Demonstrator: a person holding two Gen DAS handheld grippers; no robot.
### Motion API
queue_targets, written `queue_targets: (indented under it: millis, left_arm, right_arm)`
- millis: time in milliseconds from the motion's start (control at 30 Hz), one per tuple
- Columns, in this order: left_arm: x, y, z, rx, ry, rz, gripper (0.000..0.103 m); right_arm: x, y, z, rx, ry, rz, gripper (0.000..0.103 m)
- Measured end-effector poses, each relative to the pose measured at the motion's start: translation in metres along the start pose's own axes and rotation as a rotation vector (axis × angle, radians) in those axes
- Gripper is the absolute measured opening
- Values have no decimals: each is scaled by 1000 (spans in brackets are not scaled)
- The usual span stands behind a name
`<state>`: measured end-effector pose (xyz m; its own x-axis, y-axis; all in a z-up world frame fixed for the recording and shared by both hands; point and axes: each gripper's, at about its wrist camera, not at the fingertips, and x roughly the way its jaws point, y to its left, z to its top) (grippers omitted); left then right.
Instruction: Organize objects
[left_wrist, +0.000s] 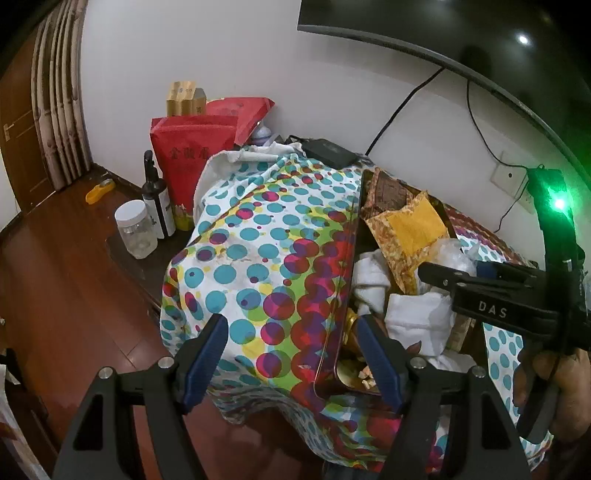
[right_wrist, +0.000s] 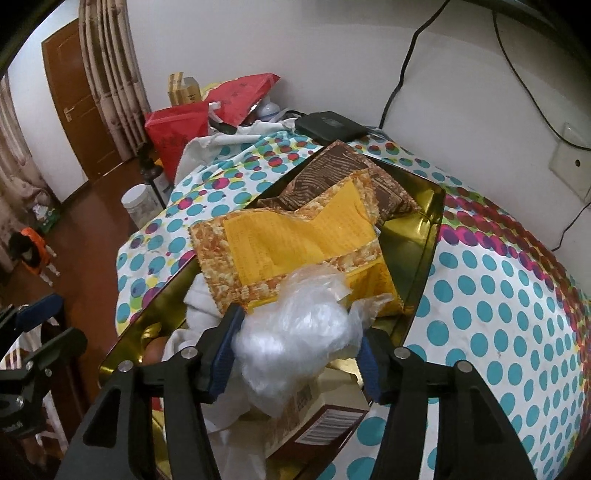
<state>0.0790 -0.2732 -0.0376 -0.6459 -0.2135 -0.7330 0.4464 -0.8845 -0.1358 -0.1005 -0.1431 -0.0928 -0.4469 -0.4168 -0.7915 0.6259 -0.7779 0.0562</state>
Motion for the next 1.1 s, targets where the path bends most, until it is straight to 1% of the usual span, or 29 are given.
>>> queue_targets:
  millis: [33, 100, 300, 400, 467, 533, 700, 733, 800, 867, 967, 1100]
  left_arm:
    - [0, 0, 0, 0, 2, -2, 74]
    - [-1, -2, -1, 5, 0, -3, 74]
    - [-5, -6, 3, 15, -9, -1, 74]
    - [-9, -8, 6, 24, -21, 5, 74]
    - [-12, -9, 7, 27, -27, 9, 74]
    - [-15, -9, 9, 27, -32, 14, 74]
    - [-22, -12, 12, 36, -44, 33, 74]
    - [-23, -13, 12, 40, -45, 36, 74]
    - [-26, -17, 14, 45, -44, 40, 78]
    - [-29, -22, 15, 49, -48, 42, 79]
    - [-30, -31, 17, 69, -36, 39, 79]
    - [-33, -51, 16, 107, -24, 21, 81]
  right_arm:
    - [1, 0, 0, 6, 2, -5, 64]
    - [2, 2, 0, 4, 1, -10, 69]
    - [-2, 5, -1, -6, -12, -22, 76]
    - [-5, 5, -2, 3, -19, -19, 84]
    - [-9, 6, -2, 1, -32, -22, 88]
    - [-13, 9, -1, -9, -39, -41, 97]
    - [-29, 11, 1, -19, -75, -85, 100]
    - [-33, 10, 1, -17, -84, -98, 103]
    - [-42, 9, -1, -20, -98, -130, 103]
    - [-51, 7, -4, -27, -103, -140, 103]
    - [-66, 1, -13, -30, -105, -145, 103]
    - [-94, -21, -39, 31, -105, -138, 103]
